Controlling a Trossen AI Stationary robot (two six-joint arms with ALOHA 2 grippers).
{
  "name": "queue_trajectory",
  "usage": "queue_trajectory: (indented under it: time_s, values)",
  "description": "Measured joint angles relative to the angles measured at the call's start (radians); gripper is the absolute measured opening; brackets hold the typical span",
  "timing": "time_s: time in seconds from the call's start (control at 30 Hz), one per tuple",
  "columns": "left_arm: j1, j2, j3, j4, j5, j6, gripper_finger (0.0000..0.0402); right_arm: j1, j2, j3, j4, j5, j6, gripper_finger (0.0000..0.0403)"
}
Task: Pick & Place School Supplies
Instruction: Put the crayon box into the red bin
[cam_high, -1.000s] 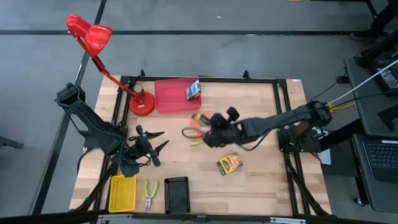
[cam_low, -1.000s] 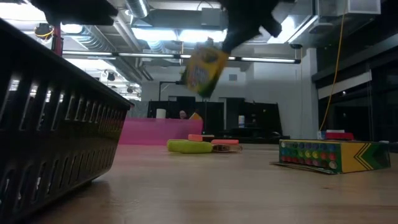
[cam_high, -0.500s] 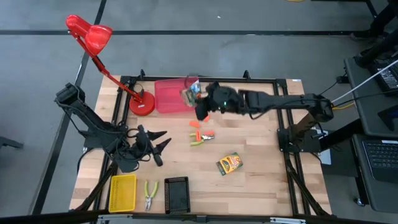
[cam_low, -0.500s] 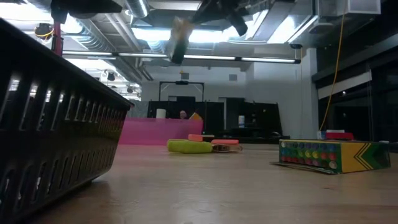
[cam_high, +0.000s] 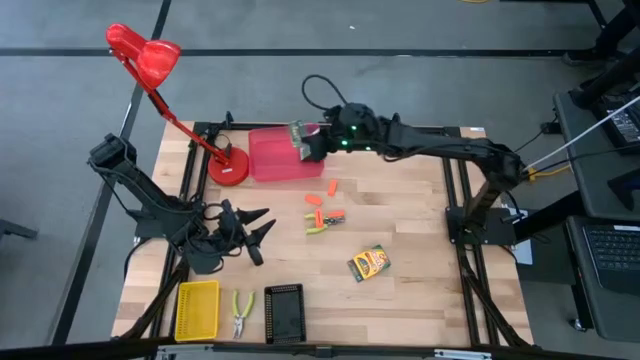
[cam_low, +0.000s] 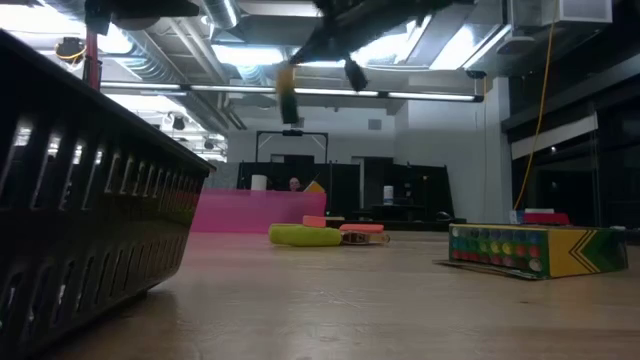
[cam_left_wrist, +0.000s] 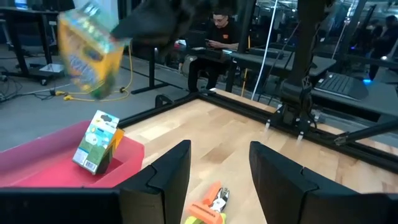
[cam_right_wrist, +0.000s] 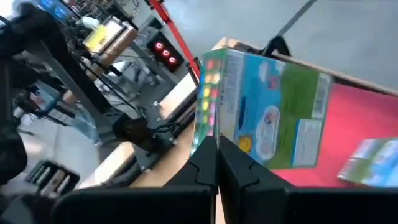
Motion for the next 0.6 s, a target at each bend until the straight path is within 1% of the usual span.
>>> queue_trajectory:
  time_s: [0.13,0.23,0.37,0.6]
  values:
    - [0.000,0.000,0.000,0.058,-0.003,0.046,0.0161,-0.032,0.087,0.000,0.181,-0.081,0.089,0.0000]
    - [0.000,0.000,0.000,0.089,-0.003,0.073,0.0161,-0.047,0.140,0.000,0.238,-0.108,0.142,0.0000]
    - [0.000,-0.001,0.000,0.107,-0.003,0.078,0.0161,-0.064,0.188,0.000,0.232,-0.103,0.165,0.0000]
    - [-0.003,-0.002,0.000,0.139,-0.003,0.090,0.0161,-0.101,0.203,0.000,0.231,-0.024,0.187,0.0000]
